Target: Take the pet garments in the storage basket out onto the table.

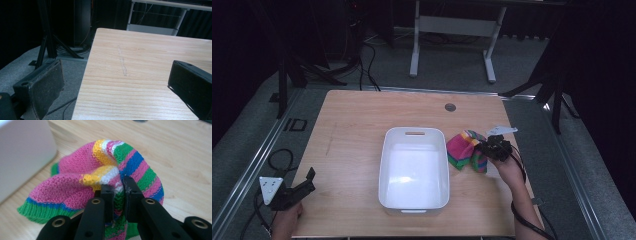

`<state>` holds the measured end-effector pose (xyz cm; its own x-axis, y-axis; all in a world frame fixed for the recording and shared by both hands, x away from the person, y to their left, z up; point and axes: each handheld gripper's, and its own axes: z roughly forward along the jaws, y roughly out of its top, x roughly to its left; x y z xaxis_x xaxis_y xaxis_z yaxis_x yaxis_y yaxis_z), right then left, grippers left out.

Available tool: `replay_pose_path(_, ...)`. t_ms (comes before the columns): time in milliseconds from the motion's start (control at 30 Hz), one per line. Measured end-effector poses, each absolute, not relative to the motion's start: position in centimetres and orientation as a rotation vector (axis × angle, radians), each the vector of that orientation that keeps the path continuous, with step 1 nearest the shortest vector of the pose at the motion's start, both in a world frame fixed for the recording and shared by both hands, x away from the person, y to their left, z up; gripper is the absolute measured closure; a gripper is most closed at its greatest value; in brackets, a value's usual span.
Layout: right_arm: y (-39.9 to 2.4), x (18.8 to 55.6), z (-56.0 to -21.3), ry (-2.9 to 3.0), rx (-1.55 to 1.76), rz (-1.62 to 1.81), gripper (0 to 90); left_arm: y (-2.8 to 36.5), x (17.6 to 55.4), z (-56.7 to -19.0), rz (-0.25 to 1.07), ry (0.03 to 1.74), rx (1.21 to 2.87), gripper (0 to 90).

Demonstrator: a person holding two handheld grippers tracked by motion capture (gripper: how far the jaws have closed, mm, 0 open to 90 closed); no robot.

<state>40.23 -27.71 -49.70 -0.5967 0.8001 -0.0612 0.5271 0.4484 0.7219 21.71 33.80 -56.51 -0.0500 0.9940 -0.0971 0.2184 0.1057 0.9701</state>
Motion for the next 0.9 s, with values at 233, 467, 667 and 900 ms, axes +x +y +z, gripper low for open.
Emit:
replay_pose_path(233,-28.0,40.7,-52.4,2.324,1.178,0.939,80.0,33.8,21.7,-56.5,1.049,1.449,1.276,0.9)
replay_pose_path(467,-27.6,40.7,-52.7,2.329,1.157,0.94,69.5,33.8,21.7,-56.5,1.05,1.45,1.277,0.9)
replay_pose_path(667,-27.8,39.7,-50.7,2.283,1.134,0.994,45.1,33.8,21.7,-56.5,1.05,1.449,1.274,0.9)
replay_pose_path(900,-29.7,38.1,-48.7,2.209,1.131,1.127,17.7,33.8,21.7,-56.5,1.05,1.449,1.276,0.9)
